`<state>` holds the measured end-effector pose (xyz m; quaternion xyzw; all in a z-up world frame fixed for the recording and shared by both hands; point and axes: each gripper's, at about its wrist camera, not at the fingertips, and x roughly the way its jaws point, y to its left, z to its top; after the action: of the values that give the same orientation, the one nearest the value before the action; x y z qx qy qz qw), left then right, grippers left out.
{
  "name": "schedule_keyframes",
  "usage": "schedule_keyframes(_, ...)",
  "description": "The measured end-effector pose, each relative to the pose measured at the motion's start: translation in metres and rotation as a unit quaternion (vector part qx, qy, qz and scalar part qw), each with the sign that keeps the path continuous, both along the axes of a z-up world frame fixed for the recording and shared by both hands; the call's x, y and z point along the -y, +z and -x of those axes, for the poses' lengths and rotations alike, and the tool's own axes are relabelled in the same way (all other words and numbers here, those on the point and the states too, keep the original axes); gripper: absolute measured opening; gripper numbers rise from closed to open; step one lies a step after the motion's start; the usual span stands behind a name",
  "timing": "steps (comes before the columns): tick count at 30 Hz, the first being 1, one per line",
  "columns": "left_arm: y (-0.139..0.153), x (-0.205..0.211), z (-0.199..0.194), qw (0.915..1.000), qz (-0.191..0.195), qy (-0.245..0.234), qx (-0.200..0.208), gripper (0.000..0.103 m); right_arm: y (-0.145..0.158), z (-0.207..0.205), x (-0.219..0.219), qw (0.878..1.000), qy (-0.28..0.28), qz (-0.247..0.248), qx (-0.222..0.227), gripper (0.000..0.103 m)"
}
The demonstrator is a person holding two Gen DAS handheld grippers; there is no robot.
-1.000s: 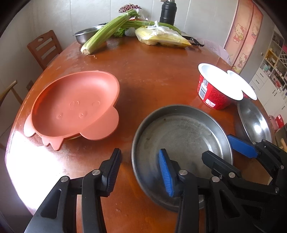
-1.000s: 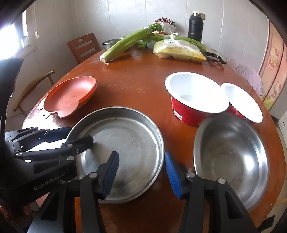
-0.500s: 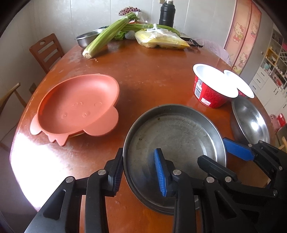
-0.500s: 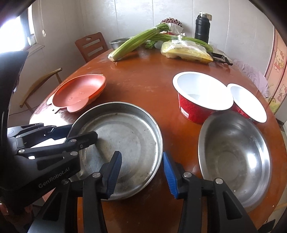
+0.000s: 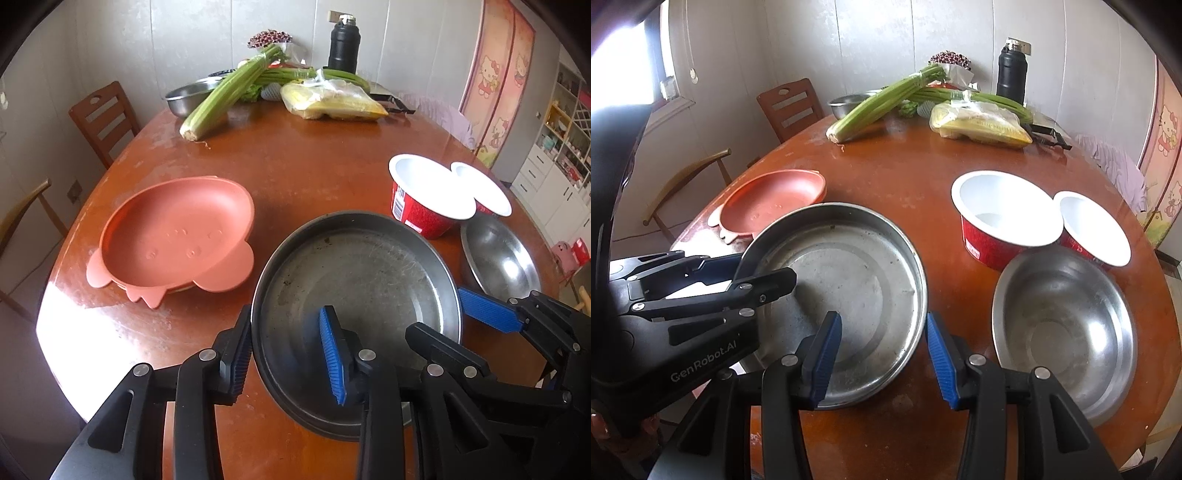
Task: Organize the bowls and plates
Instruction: 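Grasp the shallow steel pan rim with the left tool and lift, then carry the steel pan onto the orange plate and lower it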
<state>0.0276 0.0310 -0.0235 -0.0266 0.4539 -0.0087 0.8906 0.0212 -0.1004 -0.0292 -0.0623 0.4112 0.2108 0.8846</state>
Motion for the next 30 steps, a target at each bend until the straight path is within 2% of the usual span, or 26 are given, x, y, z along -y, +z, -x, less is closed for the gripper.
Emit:
schedule_keyframes(13, 0.026, -0.043, -0.019, 0.9993, 0.008, 0.032, 0.02, 0.037, 0.029, -0.024, -0.037, 0.999, 0.031, 0.004, 0.02, 0.048)
schedule_keyframes(20, 0.033, -0.077, -0.034, 0.9981, 0.012, 0.055, 0.025, 0.038, 0.045, -0.05, -0.074, 0.998, 0.056, 0.007, 0.03, 0.048)
schedule_keyframes(30, 0.038, -0.133, -0.058, 0.9954, 0.014, 0.091, 0.029, 0.038, 0.052, -0.083, -0.13, 0.995, 0.093, 0.01, 0.036, 0.048)
